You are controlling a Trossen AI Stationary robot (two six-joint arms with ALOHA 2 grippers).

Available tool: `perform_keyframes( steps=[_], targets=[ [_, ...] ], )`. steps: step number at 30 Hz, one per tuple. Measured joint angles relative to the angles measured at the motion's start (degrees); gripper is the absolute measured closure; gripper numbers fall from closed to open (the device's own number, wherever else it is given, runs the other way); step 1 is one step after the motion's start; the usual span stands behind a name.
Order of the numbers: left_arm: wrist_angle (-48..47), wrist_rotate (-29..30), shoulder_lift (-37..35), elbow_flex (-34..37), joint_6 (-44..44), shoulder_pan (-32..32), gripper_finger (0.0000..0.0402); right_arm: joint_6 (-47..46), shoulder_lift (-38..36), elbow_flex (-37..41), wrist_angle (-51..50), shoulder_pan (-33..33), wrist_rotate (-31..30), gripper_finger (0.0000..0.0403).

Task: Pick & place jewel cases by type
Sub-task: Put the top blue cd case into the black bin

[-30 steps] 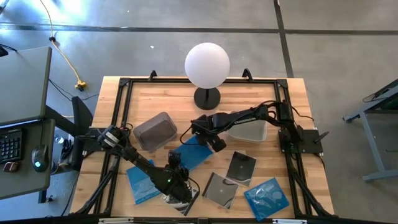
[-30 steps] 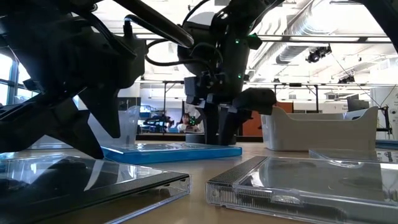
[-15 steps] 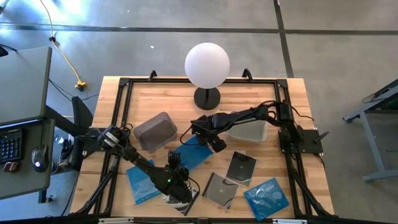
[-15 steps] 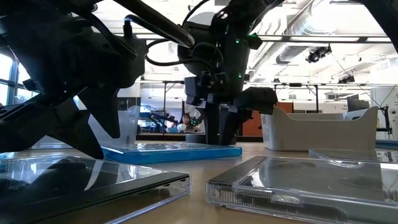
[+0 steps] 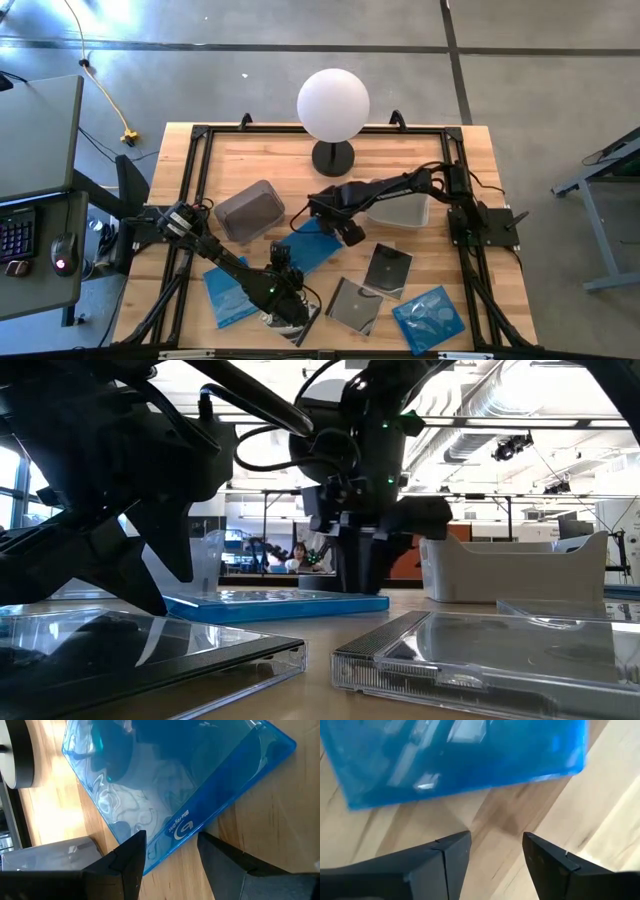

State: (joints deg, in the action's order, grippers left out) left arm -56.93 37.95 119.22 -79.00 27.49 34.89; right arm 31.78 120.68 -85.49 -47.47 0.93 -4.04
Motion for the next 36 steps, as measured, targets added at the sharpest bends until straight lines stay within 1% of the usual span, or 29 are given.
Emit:
perform_keyframes(
  steps=[3, 9, 15, 20, 24, 27, 31, 36],
  targets=[
    [0.0, 0.0, 0.0, 0.0, 0.0, 0.0, 0.0220, 0.0, 0.0, 0.0, -0.8, 0.0, 0.3, 0.0226],
    [0.0, 0.0, 0.0, 0.0, 0.0, 0.0, 0.0220, -0.3, 0.0, 0.2, 1.7, 1.4, 5.9, 0.0226],
    [0.1, 0.1, 0.0, 0.0, 0.0, 0.0, 0.0220, 0.0, 0.3, 0.4, 1.2, 1.7, 5.8, 0.0226],
    [0.2, 0.4, 0.0, 0.0, 0.1, 0.0, 0.0220, 0.2, 0.0, 5.0, 6.8, 1.7, 6.8, 0.0226],
    [0.3, 2.4, 0.2, 0.1, 0.1, 0.0, 0.0220, 0.6, -0.5, 8.4, 10.9, 1.7, 7.6, 0.0226],
    [0.4, 3.1, 0.2, 0.1, 0.0, -0.1, 0.0220, 0.2, -0.5, 8.5, 11.1, 1.8, 8.6, 0.0227],
    [0.0, 3.3, 0.2, -0.1, -0.1, -0.1, 0.0220, 0.3, -0.4, 7.2, 10.2, 1.8, 8.6, 0.0227],
    [-3.7, 3.6, 0.3, -3.3, -0.9, -0.1, 0.0220, 0.9, -0.2, 6.2, 9.6, 1.8, 9.4, 0.0227]
  ],
)
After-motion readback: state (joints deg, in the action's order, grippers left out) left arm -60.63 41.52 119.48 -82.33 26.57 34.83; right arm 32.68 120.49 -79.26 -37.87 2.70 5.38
